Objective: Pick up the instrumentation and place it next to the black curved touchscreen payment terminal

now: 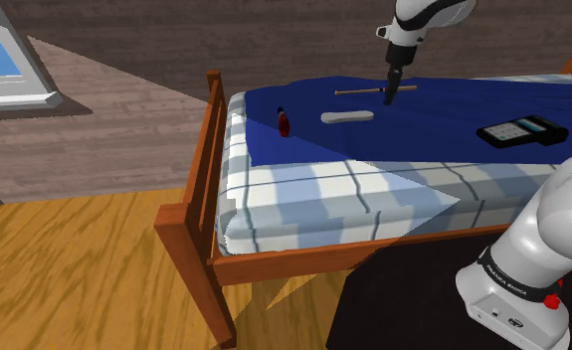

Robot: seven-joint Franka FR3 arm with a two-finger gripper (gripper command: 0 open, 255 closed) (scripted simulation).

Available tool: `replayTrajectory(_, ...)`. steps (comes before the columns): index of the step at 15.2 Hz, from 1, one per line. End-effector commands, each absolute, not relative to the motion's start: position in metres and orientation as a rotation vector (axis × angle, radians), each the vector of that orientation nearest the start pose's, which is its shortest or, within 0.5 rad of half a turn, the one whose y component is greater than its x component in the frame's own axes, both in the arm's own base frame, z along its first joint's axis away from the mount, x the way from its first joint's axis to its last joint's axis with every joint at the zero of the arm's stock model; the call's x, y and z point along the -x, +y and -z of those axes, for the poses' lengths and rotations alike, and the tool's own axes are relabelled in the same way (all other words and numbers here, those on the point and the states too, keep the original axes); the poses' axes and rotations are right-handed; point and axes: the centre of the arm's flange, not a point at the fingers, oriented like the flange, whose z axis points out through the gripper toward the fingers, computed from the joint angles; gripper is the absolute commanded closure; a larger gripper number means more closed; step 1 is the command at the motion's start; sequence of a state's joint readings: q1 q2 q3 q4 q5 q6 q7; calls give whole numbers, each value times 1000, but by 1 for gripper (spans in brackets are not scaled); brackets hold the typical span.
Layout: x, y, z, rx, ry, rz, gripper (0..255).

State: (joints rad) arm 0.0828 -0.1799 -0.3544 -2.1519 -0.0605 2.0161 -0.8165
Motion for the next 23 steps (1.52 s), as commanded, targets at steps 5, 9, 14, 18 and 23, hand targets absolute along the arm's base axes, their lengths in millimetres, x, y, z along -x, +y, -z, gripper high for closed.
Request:
replayTrajectory(5, -550, -173, -439, 2932, -1128, 32, 0)
replayTrajectory(9, -596, -187, -413, 2862, -1275, 20, 0)
replayTrajectory(14, -655, -197, -380, 2764, -1452, 4, 0)
replayTrajectory(18, -673, -198, -360, 2733, -1504, 0, 0)
replayTrajectory(23, -672, -198, -333, 2733, -1504, 0, 0)
